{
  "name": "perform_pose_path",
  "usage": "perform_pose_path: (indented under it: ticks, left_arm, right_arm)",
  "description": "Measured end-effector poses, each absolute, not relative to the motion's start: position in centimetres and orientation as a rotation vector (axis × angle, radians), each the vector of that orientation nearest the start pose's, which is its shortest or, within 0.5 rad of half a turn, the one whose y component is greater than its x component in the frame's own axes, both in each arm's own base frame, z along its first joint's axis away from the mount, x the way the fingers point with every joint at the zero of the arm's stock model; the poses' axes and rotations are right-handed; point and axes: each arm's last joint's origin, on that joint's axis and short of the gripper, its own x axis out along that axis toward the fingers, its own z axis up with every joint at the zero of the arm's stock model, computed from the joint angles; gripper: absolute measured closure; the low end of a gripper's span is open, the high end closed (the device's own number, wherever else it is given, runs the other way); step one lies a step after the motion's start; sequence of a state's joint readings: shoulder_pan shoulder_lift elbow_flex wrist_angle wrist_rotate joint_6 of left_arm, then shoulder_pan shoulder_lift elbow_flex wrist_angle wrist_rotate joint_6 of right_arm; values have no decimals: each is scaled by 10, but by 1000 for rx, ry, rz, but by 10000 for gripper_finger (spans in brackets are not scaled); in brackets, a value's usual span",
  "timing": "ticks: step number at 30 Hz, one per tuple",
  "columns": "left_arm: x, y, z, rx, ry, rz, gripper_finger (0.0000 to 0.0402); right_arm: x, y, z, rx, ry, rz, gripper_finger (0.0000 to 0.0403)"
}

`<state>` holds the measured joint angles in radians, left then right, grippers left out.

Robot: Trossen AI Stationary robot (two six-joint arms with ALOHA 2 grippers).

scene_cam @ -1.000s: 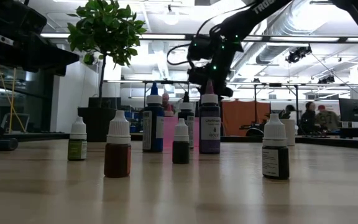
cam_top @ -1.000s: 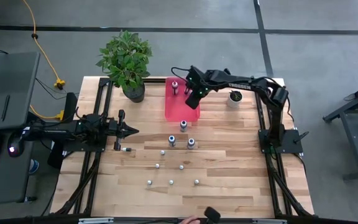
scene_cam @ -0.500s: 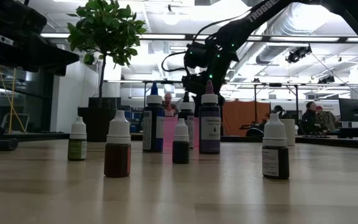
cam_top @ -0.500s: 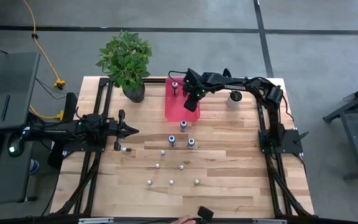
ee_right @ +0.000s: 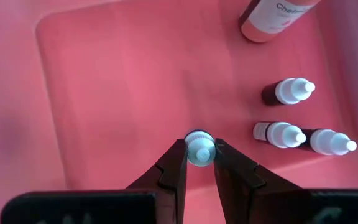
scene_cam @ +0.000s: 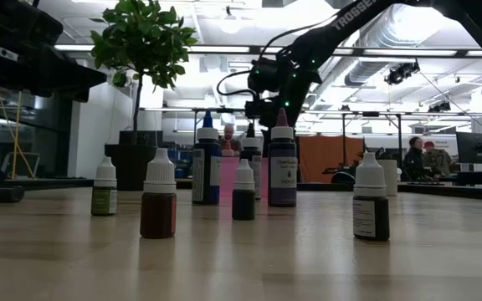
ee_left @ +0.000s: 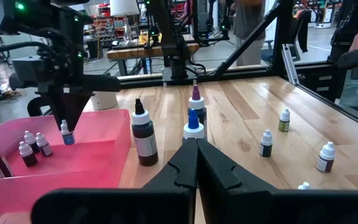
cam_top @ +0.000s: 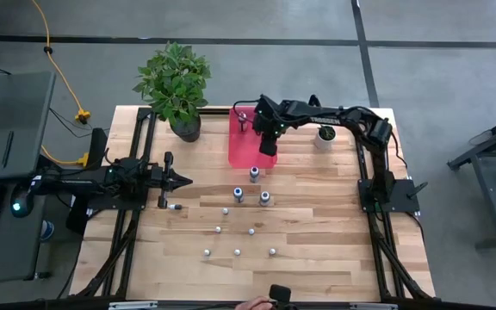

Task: Pick & Place food coloring
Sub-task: Put the blue food coloring bottle into the pink bin

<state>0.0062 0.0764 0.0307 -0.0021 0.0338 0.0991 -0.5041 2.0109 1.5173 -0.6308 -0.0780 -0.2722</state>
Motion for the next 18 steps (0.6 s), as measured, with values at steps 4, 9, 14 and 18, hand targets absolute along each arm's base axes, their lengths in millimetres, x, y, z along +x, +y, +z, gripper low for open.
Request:
perform_pose_path:
  ticks: [4,9,14,18]
  left_arm:
    - [101,0,168,98,46,-30,401]
    - [101,0,168,98,46,-30,401]
    - [101,0,168,98,46,-30,401]
    - [101,0,168,98,46,-30,401]
  right_arm:
    - [368,-201,192,94,1134,-233,341]
    - [381,-208,191,140,1193,-235,341]
    - [389,-212,190,170,1211,-246,341]
    - [388,-213,188,178,1217,-245,341]
